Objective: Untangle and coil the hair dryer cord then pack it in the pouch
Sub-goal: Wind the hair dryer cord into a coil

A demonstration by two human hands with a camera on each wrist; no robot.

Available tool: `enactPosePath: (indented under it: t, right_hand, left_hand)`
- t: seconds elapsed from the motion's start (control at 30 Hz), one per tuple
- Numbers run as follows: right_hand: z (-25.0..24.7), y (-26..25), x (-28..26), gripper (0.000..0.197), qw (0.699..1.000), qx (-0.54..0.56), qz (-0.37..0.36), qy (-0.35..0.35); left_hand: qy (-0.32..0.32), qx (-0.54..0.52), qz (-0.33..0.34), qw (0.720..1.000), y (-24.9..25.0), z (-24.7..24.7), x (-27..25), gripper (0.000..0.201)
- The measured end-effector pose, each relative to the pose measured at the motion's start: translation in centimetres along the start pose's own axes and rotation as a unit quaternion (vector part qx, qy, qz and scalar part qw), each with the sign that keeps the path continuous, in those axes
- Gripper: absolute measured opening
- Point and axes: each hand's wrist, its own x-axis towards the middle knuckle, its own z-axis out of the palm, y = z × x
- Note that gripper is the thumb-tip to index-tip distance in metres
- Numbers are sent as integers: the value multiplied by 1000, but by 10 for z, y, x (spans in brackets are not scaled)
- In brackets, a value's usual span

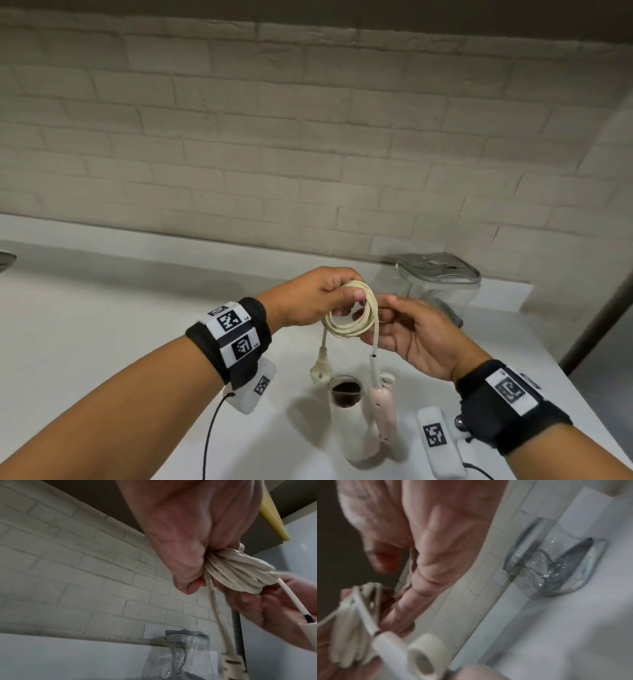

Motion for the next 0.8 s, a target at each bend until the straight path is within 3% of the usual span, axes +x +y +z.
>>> enactPosePath:
  t: [0.07, 0.17, 0.3, 0.37, 0.47, 0.63, 0.8]
  right_hand:
    - [-6, 6, 10, 33, 998, -52, 35, 0]
    - [-5, 19, 26, 31, 952, -292, 66, -69]
    - [12, 25, 39, 43, 903, -370, 104, -190]
    - [18, 26, 44, 43, 887, -390, 114, -217]
    - [22, 22, 47, 51, 901, -373, 115, -191]
    - [20, 11, 45, 13, 934, -343, 25, -98]
    - [1, -8, 34, 8, 876, -481, 23, 2]
  left_hand:
    - [-5, -8, -2, 1000, 0, 2, -1, 27]
    - [-20, -37, -4, 999, -2, 8, -3, 27]
    - [-17, -92, -3, 996, 2, 11, -7, 21]
    - [-9, -122, 12, 992, 4, 10, -9, 19]
    - [5, -168, 18, 986, 3, 10, -13, 15]
    - [34, -244, 17, 969, -2, 8, -13, 14]
    - [173, -230, -18, 958, -6, 2, -8, 16]
